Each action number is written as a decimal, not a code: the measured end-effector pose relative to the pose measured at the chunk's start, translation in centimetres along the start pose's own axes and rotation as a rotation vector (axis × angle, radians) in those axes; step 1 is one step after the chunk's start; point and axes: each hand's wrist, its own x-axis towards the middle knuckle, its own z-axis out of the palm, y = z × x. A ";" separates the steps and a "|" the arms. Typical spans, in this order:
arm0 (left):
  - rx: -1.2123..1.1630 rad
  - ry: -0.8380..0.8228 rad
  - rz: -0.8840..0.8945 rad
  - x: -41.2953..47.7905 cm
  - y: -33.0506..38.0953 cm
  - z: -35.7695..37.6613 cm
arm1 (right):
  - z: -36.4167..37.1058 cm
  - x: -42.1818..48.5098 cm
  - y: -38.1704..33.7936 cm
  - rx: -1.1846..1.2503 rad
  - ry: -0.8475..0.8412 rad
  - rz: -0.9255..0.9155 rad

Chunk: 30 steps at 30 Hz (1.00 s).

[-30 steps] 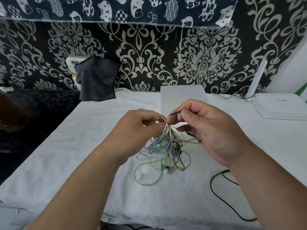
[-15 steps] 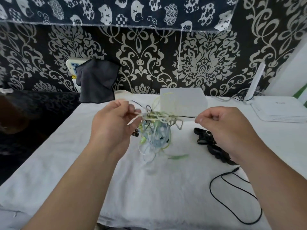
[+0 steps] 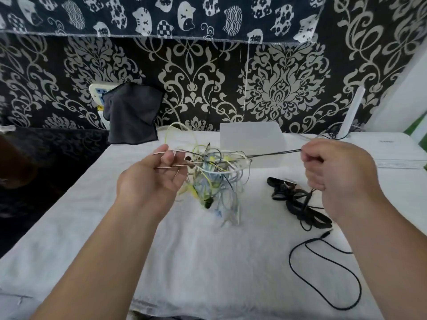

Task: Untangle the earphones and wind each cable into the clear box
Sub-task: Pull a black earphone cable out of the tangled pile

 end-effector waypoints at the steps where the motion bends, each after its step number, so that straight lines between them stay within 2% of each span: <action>1: -0.027 -0.031 -0.035 0.0 0.1 -0.1 | 0.0 0.1 -0.1 0.025 0.023 0.022; 3: 0.074 -0.049 -0.061 -0.2 0.0 -0.4 | 0.1 0.0 -0.1 0.082 0.003 0.056; 7: 0.583 -0.023 -0.038 -1.0 -0.7 -0.1 | 0.9 -0.4 -0.2 0.250 -0.208 0.138; 10: 1.036 -0.083 0.100 -1.2 -1.5 -0.1 | 1.2 -1.0 -0.6 0.378 -0.396 0.122; 11: 1.120 -0.124 0.144 -1.4 -1.8 -0.2 | 1.3 -1.1 -0.8 0.412 -0.446 0.115; 17: 1.124 -0.243 0.146 -2.5 -2.3 0.5 | 1.4 -2.0 -1.3 0.454 -0.559 0.103; 22: 1.274 -0.514 0.434 -2.5 -2.6 0.5 | 1.6 -2.4 -1.6 0.435 -0.627 0.106; 30: 1.537 -0.394 0.644 -2.3 -3.7 0.0 | 1.5 -2.6 -2.3 0.582 -0.638 0.044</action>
